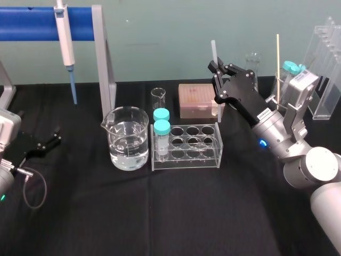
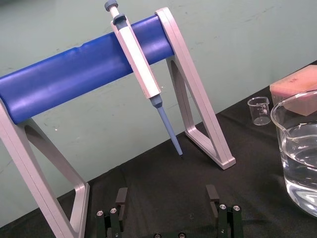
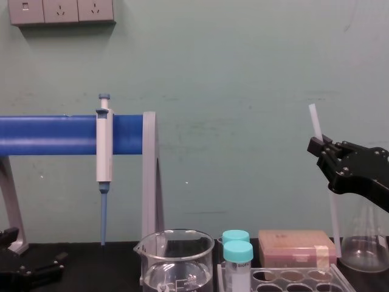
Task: Pick up the stirring rod with one hand, then place it down.
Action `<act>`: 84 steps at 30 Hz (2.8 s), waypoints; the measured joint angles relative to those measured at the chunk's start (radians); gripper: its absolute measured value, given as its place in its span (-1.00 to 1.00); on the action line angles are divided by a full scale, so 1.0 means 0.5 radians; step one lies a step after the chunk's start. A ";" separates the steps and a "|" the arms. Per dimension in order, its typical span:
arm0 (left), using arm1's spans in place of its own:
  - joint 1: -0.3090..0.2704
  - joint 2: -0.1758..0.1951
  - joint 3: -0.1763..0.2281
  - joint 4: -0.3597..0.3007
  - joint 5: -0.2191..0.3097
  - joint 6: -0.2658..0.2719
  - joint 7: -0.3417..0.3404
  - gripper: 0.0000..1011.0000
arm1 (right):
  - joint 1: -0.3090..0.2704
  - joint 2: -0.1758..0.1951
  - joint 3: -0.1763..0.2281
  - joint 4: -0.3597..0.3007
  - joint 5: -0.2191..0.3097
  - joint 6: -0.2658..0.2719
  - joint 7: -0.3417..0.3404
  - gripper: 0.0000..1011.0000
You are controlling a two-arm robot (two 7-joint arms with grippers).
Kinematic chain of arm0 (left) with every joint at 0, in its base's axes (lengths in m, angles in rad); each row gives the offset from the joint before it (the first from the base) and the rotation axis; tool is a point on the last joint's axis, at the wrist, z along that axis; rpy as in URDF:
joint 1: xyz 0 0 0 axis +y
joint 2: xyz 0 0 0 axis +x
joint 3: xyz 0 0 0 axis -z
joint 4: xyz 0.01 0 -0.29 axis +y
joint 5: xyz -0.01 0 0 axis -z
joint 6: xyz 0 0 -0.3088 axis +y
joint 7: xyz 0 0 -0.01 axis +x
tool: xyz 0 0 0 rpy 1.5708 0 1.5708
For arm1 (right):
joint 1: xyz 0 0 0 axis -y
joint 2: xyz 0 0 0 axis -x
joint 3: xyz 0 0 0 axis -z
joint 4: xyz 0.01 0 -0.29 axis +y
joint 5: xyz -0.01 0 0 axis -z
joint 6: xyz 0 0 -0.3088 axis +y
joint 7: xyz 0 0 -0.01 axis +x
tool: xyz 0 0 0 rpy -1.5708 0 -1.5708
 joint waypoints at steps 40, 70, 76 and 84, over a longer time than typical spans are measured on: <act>0.000 0.000 0.000 0.000 0.000 0.000 0.000 0.98 | 0.002 0.002 -0.002 0.000 0.003 0.000 0.005 -0.87; 0.000 0.000 0.000 0.000 0.000 0.000 0.000 0.98 | 0.002 0.002 -0.002 0.000 0.003 0.000 0.005 -0.87; 0.000 0.000 0.000 0.000 0.000 0.000 0.000 0.98 | 0.002 0.002 -0.002 0.000 0.003 0.000 0.005 -0.87; 0.000 0.000 0.000 0.000 0.000 0.000 0.000 0.98 | 0.002 0.002 -0.002 0.000 0.003 0.000 0.005 -0.87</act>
